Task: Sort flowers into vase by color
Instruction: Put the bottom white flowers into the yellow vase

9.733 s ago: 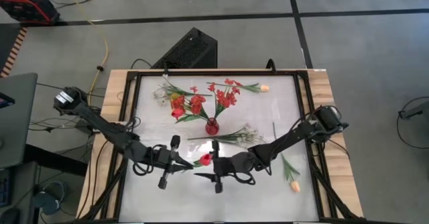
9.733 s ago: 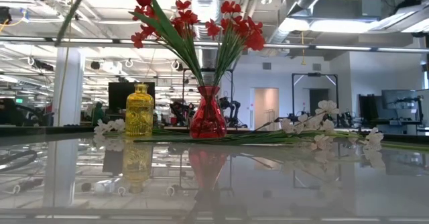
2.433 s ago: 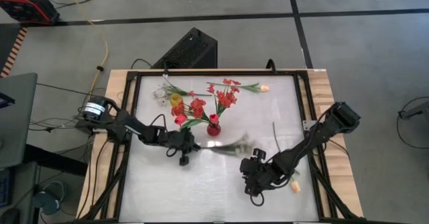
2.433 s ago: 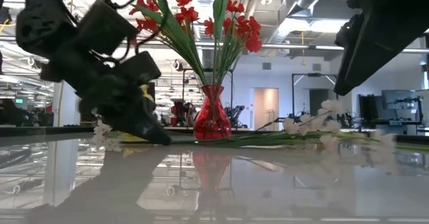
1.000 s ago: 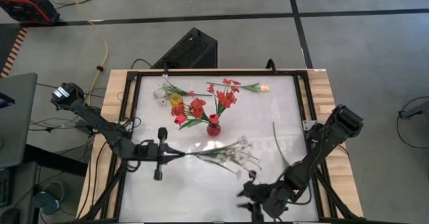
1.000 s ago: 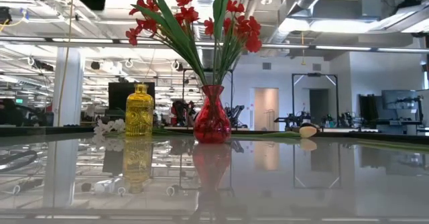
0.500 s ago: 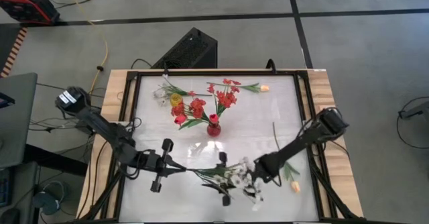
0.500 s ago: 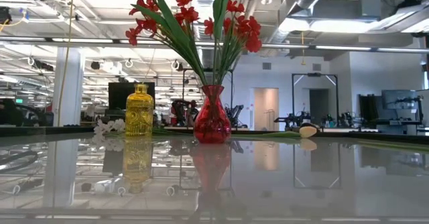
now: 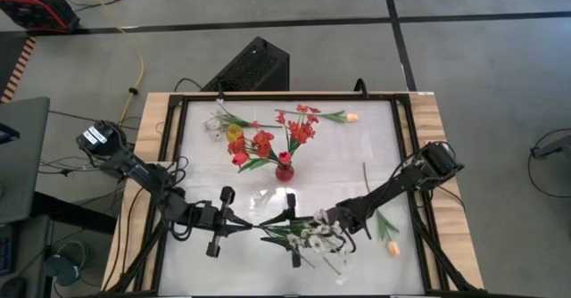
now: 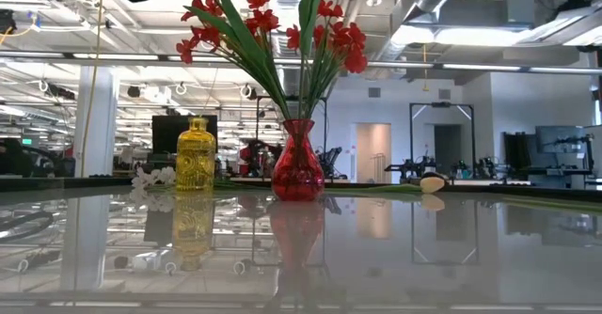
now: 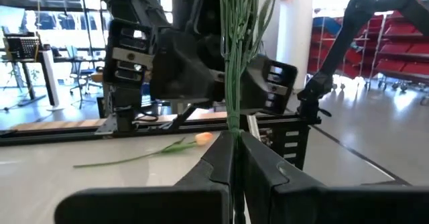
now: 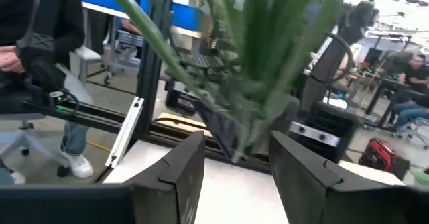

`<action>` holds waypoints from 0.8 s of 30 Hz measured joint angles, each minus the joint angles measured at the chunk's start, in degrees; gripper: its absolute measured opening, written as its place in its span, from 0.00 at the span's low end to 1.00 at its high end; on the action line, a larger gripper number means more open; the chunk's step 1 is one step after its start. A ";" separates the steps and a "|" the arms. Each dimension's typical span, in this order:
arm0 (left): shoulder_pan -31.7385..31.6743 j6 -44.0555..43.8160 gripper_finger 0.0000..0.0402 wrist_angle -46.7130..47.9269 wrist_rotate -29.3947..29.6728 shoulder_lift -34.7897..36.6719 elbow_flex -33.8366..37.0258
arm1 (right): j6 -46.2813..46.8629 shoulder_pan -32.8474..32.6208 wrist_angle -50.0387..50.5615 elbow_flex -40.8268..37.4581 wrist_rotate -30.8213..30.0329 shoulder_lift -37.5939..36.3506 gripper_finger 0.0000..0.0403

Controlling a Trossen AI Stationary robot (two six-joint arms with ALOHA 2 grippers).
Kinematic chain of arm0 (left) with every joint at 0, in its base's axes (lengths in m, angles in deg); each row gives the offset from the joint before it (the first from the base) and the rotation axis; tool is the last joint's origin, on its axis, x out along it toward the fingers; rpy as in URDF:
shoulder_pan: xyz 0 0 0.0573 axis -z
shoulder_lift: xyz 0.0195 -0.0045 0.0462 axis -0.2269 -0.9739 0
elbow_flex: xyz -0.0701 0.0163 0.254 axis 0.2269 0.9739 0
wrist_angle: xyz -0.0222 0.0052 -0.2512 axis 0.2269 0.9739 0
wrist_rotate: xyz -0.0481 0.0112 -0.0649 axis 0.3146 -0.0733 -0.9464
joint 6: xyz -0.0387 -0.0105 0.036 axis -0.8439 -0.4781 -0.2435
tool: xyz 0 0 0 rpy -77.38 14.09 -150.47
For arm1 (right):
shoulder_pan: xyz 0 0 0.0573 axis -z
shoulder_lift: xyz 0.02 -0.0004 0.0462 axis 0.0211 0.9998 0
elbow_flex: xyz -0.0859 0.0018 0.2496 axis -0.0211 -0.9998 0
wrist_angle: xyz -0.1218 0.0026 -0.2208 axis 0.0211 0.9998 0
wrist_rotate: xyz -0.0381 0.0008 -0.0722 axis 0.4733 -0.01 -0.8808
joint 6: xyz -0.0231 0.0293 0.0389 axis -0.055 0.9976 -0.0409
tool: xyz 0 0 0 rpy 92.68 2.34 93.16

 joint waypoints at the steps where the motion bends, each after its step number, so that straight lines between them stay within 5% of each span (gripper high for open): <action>1: -0.25 -0.32 0.00 0.07 -0.06 -0.04 0.00 | -0.41 0.02 -0.25 0.00 0.64 0.00 0.48; 11: -1.22 -1.19 0.00 1.87 -1.14 -0.04 0.00 | -2.23 0.35 -2.71 -0.02 0.94 -0.02 0.43; 21: -1.20 -1.78 0.01 3.59 -1.43 -0.04 0.02 | 1.71 0.68 -1.30 -0.02 0.16 -0.11 0.09; 24: -1.20 -2.46 0.05 6.55 -1.55 -0.04 0.02 | 5.39 0.58 1.36 -0.02 0.26 -0.11 0.08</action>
